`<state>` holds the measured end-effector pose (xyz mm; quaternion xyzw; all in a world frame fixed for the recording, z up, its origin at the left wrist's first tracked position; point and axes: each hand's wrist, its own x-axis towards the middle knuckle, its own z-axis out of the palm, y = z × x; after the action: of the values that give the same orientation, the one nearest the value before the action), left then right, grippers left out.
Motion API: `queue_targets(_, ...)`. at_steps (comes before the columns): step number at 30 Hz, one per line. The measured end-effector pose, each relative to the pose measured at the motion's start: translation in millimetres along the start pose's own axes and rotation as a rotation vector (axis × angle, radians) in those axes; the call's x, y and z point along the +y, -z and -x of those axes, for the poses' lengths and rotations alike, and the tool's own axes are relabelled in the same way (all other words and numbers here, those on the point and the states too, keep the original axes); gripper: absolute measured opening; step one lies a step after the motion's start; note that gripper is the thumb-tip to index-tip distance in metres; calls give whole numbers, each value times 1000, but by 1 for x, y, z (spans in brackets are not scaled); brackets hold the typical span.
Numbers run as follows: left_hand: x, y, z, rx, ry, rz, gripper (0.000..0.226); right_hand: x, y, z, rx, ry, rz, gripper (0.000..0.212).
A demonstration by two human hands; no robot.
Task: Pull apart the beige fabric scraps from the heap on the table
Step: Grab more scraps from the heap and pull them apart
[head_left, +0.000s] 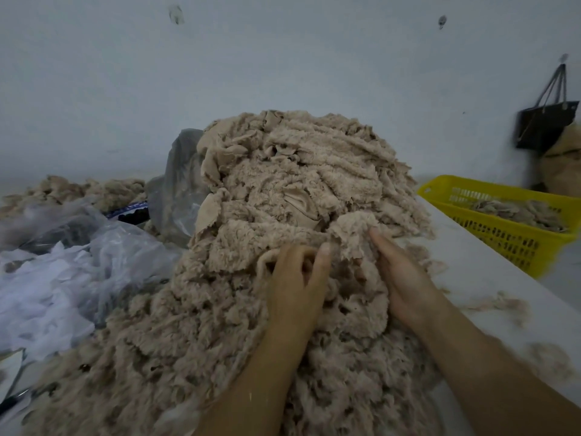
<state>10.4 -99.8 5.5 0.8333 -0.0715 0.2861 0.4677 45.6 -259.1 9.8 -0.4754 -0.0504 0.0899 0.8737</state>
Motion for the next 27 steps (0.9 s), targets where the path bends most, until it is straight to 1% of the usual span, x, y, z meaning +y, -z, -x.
queue_targets(2,1,-5,1,-173,70,70,47,1,-3,2,40,5,47,54)
queue_targets(3,0,-8,1,-225,98,95,50,4,-4,2,54,3,97,54)
queue_targets(6,-6,-12,0,-230,149,211,42,14,-8,1,57,-14,299,48)
queue_targets(8,-7,-10,0,-237,208,318,41,15,-12,0,92,17,319,42)
queue_targets(9,-7,-8,1,-242,242,387,41,15,-16,0,99,41,318,33)
queue_targets(10,-6,-7,1,-248,273,460,41,14,-19,1,87,58,306,18)
queue_targets(11,-4,-6,1,-256,305,534,39,14,-21,2,53,76,287,20)
queue_targets(12,-5,-6,1,-268,335,596,35,14,-24,3,30,85,258,34)
queue_targets(13,-3,-5,0,-283,368,639,33,13,-25,4,11,78,238,44)
queue_targets(14,-1,-4,0,-292,394,658,35,14,-25,5,4,77,224,46)
queue_targets(15,1,-2,1,-295,423,669,38,14,-25,7,-4,75,218,43)
queue_targets(17,4,3,3,-324,458,659,46,13,-23,9,-2,52,214,29)
queue_targets(18,5,5,4,-353,462,626,48,12,-21,10,5,50,249,22)
queue_targets(20,10,6,7,-418,443,576,40,13,-15,8,46,102,480,12)
queue_targets(21,11,6,7,-449,427,578,34,14,-14,7,55,147,613,17)
queue_targets(22,12,5,5,-461,433,589,26,16,-14,5,40,182,715,28)
queue_targets(23,11,5,3,-432,454,609,20,19,-15,4,7,188,760,43)
queue_targets(24,7,5,1,-375,495,631,20,21,-16,5,-25,169,768,56)
queue_targets(25,2,4,-2,-303,547,661,24,23,-17,6,-77,136,779,60)
queue_targets(27,-6,4,-7,-179,596,779,28,26,-22,8,-208,72,888,50)
